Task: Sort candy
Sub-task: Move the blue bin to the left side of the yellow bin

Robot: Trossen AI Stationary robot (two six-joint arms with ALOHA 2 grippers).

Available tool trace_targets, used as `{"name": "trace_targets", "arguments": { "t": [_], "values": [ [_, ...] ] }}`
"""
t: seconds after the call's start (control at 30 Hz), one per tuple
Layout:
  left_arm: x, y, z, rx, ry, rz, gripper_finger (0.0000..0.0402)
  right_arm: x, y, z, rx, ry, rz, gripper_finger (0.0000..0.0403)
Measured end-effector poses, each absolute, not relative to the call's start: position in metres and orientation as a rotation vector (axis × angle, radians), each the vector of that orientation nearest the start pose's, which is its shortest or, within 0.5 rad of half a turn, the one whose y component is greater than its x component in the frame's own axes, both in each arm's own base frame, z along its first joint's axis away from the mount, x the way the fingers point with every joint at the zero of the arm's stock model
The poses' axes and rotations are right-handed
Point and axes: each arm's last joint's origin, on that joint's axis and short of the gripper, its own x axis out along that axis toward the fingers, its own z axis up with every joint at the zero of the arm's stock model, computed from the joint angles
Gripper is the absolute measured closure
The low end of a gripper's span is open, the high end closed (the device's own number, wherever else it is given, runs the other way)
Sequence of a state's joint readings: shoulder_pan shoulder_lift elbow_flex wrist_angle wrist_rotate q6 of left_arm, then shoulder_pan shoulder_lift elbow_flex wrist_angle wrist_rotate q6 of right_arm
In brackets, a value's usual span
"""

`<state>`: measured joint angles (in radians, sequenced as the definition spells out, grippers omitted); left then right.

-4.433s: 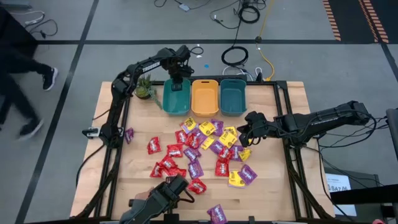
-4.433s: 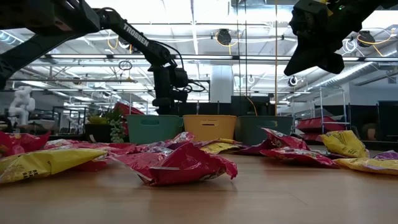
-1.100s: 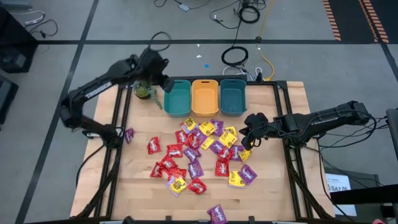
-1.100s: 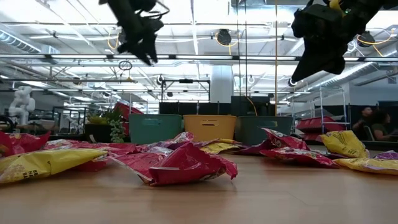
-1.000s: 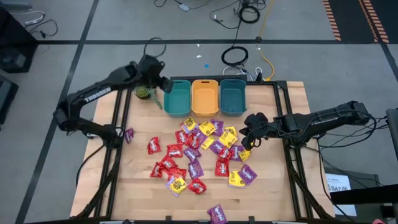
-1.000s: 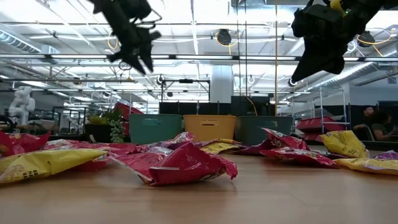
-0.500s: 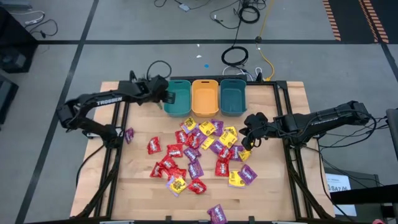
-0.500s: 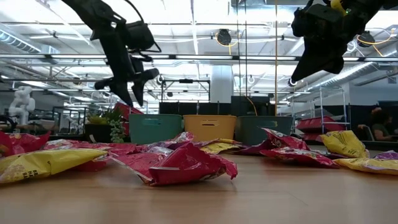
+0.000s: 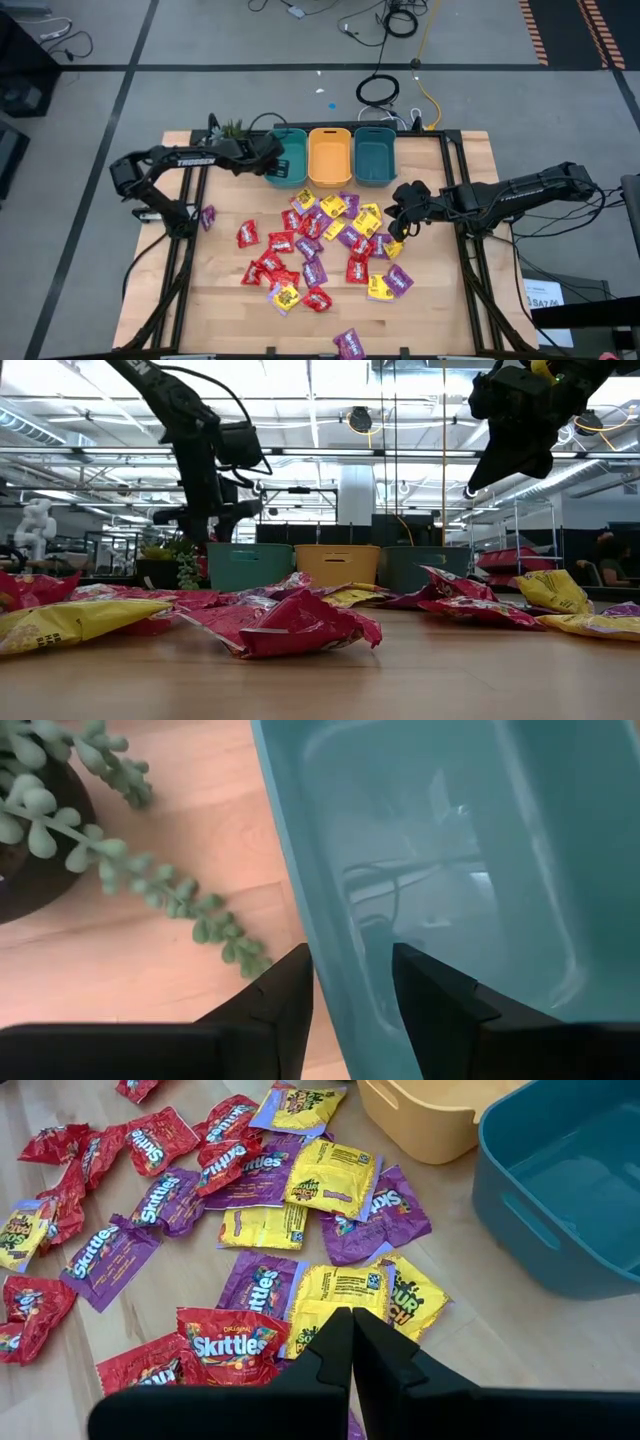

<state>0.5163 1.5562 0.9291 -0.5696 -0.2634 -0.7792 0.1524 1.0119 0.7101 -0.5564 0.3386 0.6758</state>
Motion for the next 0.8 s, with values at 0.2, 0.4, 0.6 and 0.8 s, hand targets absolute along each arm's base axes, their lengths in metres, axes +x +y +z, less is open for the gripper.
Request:
{"name": "trace_targets", "arguments": {
  "t": [0.2, 0.4, 0.6, 0.8],
  "values": [
    [0.2430, 0.1466, 0.1807, -0.779, 0.932, 1.119, 0.0306, 0.1931, 0.0199, 0.2399, 0.425, 0.733, -0.444, 0.0401],
    [0.2429, 0.1465, 0.1807, -0.756, 0.947, 1.104, 0.0373, 0.1931, 0.0199, 0.2399, 0.421, 0.734, -0.442, 0.0401],
    [0.2429, 0.1464, 0.1810, -0.754, 0.950, 1.097, 0.0390, 0.1931, 0.0199, 0.2399, 0.418, 0.734, -0.443, 0.0401],
    [0.2418, 0.1463, 0.1807, -0.762, 0.950, 1.120, 0.0369, 0.1931, 0.0199, 0.2399, 0.418, 0.734, -0.443, 0.0401]
  ]
}}
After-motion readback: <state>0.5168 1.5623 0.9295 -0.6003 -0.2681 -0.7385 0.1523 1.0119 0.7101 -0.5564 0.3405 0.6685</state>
